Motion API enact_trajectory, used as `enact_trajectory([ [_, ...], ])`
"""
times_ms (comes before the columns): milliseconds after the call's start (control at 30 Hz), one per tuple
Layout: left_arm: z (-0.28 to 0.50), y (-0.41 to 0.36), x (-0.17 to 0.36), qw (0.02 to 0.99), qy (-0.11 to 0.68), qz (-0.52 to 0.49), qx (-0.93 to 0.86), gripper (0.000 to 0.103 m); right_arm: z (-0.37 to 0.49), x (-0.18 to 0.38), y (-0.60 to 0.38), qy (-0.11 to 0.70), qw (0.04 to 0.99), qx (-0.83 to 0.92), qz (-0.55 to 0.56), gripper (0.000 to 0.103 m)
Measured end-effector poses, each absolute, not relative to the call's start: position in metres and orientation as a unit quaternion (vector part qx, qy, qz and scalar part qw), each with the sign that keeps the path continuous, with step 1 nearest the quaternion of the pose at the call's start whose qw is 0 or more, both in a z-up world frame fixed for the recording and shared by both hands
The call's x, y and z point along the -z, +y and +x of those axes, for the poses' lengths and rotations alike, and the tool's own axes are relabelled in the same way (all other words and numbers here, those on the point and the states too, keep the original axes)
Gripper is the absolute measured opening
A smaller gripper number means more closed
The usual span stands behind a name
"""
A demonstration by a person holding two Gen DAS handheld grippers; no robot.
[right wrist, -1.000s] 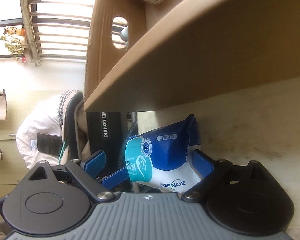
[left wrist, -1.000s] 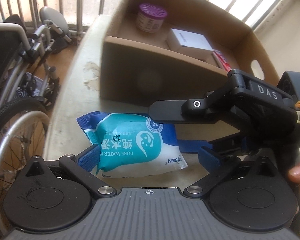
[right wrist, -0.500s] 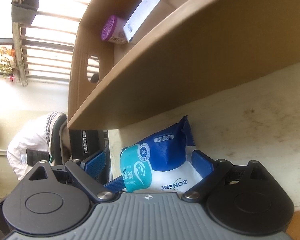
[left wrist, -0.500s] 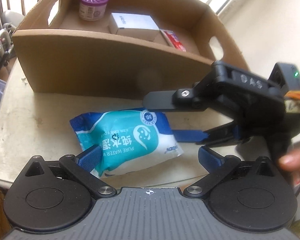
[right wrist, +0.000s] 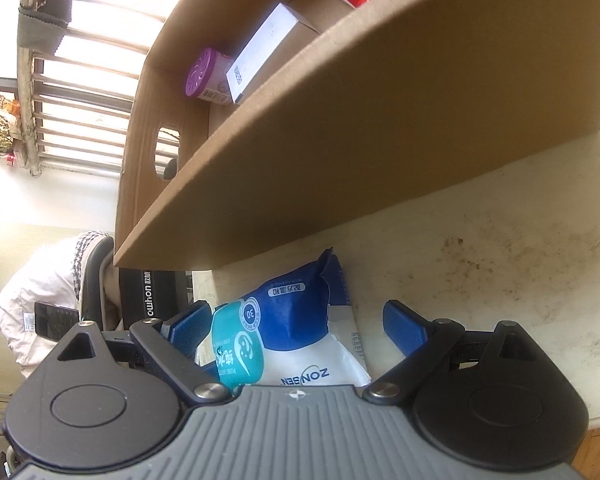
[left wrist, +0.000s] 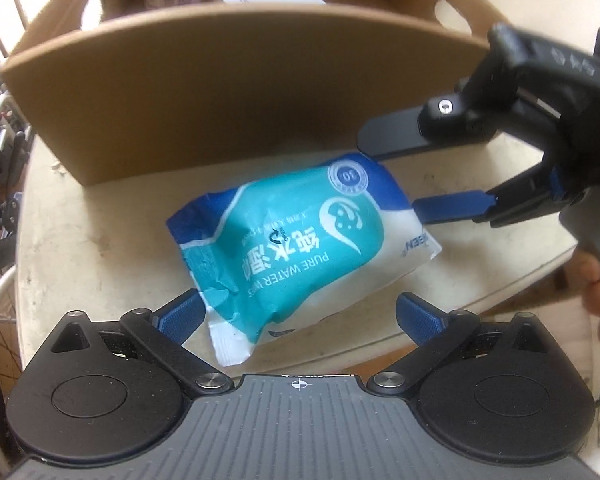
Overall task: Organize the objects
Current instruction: 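Close the right gripper on the wipes pack and lift it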
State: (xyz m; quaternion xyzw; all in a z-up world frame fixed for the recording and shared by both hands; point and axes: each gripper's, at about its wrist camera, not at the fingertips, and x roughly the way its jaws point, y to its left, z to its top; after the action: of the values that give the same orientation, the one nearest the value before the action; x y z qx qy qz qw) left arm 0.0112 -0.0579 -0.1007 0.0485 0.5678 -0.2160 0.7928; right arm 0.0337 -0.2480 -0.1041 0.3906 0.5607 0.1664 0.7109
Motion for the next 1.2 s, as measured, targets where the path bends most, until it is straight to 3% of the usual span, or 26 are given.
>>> enact_trajectory([
  [300,0.015,-0.062,0.106,0.798,0.566,0.035,0.204,0.1,0.036,0.113,-0.234,0.568,0.703,-0.179,0.389,0.094],
  [733,0.007,-0.071,0.095,0.809,0.547,0.032,0.212,0.097,0.029,0.106,-0.224,0.576,0.714,-0.166,0.363,0.075],
  [1200,-0.005,-0.087,0.096,0.799,0.552,0.052,0.233,0.096,0.018,0.098,-0.237,0.586,0.721,-0.156,0.335,0.075],
])
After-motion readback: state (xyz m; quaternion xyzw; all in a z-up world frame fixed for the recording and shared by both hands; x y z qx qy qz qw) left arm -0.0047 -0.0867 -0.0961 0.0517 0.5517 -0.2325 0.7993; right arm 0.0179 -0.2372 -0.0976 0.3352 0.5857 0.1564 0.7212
